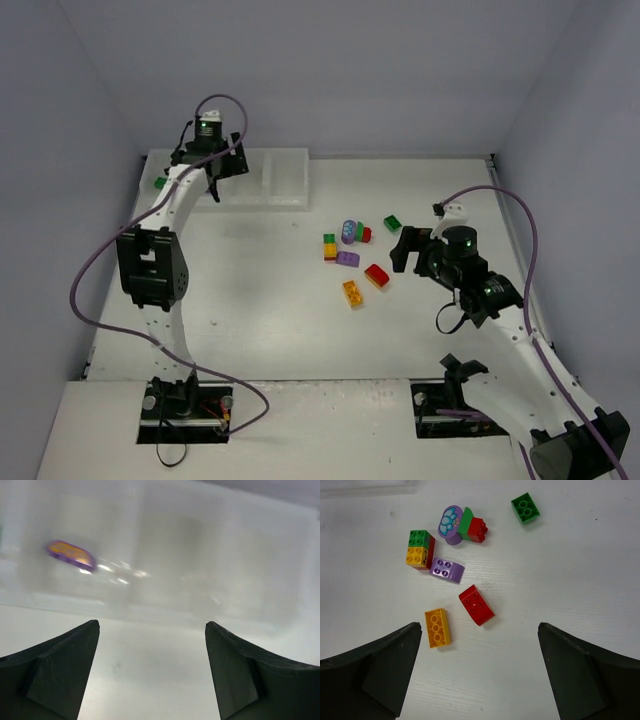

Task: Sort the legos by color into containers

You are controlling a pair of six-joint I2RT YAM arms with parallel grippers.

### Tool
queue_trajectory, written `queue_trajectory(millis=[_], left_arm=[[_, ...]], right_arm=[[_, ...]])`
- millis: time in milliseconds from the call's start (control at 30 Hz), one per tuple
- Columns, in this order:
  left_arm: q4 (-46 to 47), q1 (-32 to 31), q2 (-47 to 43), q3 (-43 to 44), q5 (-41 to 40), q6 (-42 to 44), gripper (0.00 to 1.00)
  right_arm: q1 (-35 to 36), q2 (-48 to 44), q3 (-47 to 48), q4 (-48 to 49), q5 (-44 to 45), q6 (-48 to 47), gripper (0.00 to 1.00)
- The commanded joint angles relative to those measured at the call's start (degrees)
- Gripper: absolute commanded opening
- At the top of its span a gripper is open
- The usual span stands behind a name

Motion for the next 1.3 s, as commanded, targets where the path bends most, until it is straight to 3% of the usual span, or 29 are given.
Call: queue_trajectory(millis=[0, 133, 333, 433, 567, 933, 1100, 1233, 1267], left_arm=[[-1.3, -10.9, -10.3, -5.1, 6.5, 8.0, 0.8], [-5.3, -21.7, -14.0, -12.0, 9.4, 9.1, 0.8], [-12.5, -36.6, -13.5, -15.4, 6.4, -3.4, 0.8], [-13.8, -40.4, -12.1, -15.6, 4.3, -16.4, 0.8], [-14.9, -43.6, -9.9, -16.0, 2.0, -25.0, 0.76], [-12.6, -47.6, 1.0, -12.8, -0.9, -34.1, 0.61], [-13.9, -47.7, 2.6, -12.2, -3.6, -35.8, 0.51], [-13.0, -47.7, -0.1, -15.5, -4.4, -36.5, 0.31], [-13.0, -47.7, -0.9, -16.4, -5.2, -36.3, 0.18]], right_arm=[[0.3, -1.6, 2.4, 3.4, -0.3, -0.8, 1.0], [0.3, -3.2, 1.7, 2.7, 0.0, -0.1, 0.99], [0.3, -6.0, 0.8, 1.0, 6.1, 2.9, 1.0], [0.2, -6.9, 0.5, -0.3, 9.8, 4.5, 1.0], [0.2, -7.8, 0.5, -1.6, 11.5, 5.4, 1.0], [0.2, -13.3, -0.1, -4.7, 11.5, 5.9, 1.0], [0.2, -15.5, 0.0, -6.0, 10.9, 5.5, 1.0], [0.2, -17.0, -0.2, -6.2, 10.1, 5.5, 1.0], [0.2, -17.1, -0.2, -6.3, 9.7, 5.7, 1.0]])
